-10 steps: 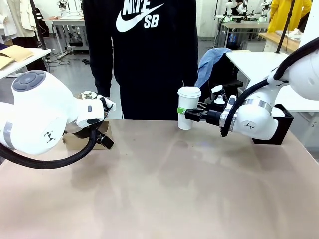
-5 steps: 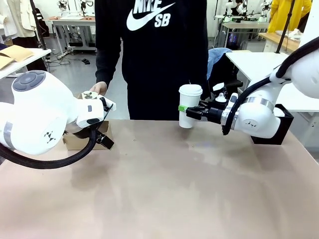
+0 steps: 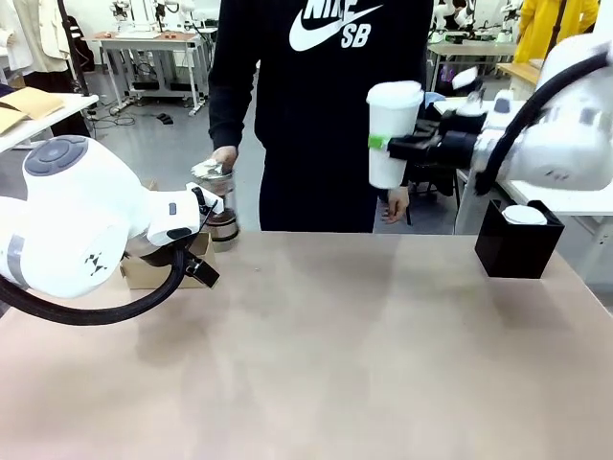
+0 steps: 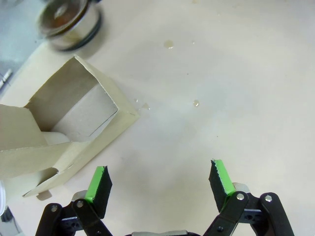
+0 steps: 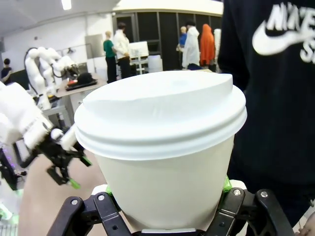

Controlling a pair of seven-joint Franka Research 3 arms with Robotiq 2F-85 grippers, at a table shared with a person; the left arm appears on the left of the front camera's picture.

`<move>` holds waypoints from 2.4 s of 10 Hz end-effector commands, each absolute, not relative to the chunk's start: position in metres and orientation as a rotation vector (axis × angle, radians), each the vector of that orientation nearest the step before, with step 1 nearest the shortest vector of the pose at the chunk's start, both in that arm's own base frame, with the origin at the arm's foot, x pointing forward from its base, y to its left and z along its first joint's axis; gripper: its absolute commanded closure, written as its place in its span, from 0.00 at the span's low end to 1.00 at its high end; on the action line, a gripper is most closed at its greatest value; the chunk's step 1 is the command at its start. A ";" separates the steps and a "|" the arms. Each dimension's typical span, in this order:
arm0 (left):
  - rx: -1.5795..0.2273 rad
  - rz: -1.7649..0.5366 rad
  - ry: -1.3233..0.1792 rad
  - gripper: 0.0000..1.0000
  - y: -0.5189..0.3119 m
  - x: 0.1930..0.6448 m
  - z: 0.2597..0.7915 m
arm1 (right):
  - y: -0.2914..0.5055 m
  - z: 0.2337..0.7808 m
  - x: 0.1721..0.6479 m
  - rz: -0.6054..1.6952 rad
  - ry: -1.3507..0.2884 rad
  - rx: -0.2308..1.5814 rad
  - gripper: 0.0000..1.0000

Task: Pour a drink into a cup and package it in a carrier.
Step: When a person places the Paper Cup Lid on the 600 ml Paper Cup , lift the 600 ml Paper Cup, then position the Cup Carrier in the center of the table.

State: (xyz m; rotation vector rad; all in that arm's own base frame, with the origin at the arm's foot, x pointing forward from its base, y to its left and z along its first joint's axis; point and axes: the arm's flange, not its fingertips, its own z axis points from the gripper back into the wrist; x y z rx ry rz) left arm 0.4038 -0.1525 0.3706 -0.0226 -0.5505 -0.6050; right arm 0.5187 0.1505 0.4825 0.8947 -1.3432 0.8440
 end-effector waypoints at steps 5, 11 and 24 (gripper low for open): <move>-0.024 -0.604 -0.550 0.00 -0.152 0.404 0.370 | 0.135 0.552 0.470 0.817 -1.286 1.019 0.19; -0.024 -0.604 -0.550 0.00 -0.152 0.404 0.370 | 0.131 0.555 0.470 0.847 -1.346 0.949 0.19; 0.111 -0.290 -0.491 0.00 -0.165 0.416 0.539 | 0.131 0.555 0.470 0.847 -1.346 0.949 0.19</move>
